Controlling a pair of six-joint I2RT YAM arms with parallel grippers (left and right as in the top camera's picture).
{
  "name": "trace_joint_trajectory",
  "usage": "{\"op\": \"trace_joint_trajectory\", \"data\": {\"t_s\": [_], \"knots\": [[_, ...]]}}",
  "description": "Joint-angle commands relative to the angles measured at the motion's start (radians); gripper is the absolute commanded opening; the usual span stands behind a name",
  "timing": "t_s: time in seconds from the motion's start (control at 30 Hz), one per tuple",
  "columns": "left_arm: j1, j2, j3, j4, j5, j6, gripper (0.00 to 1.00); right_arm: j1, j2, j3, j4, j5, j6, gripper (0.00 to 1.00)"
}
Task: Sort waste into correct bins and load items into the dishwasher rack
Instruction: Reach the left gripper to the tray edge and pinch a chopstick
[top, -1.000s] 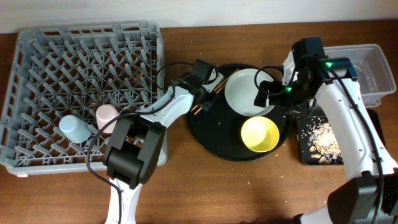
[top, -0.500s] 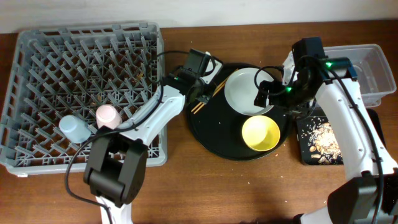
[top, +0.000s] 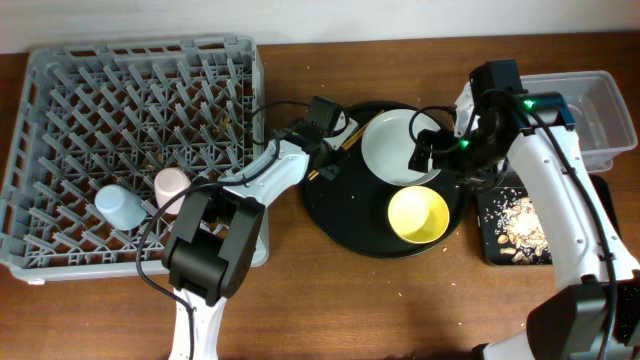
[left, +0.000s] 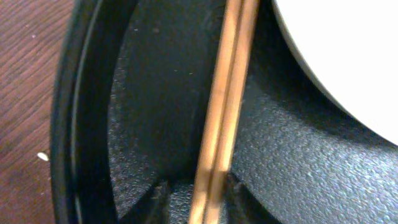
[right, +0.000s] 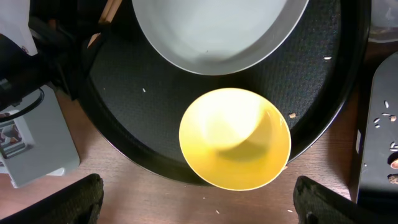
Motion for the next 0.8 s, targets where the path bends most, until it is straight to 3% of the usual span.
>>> {"op": "trace_joint_trajectory", "data": {"t_s": [0.0,0.07,0.3,0.77], "knots": [[-0.008,-0.032,0.002,-0.009,0.050,0.009,0.28,0.001,-0.022,0.002,0.003,-0.002,0.005,0.98],[-0.008,-0.060,0.002,-0.010,0.046,0.010,0.33,0.001,-0.022,0.002,0.004,-0.002,0.005,0.98],[-0.008,-0.066,0.002,0.019,-0.055,0.014,0.32,0.001,-0.022,0.002,0.008,-0.002,0.005,0.98],[-0.010,0.035,-0.005,0.017,-0.008,0.032,0.26,0.001,-0.022,0.002,0.007,-0.003,0.005,0.98]]}}
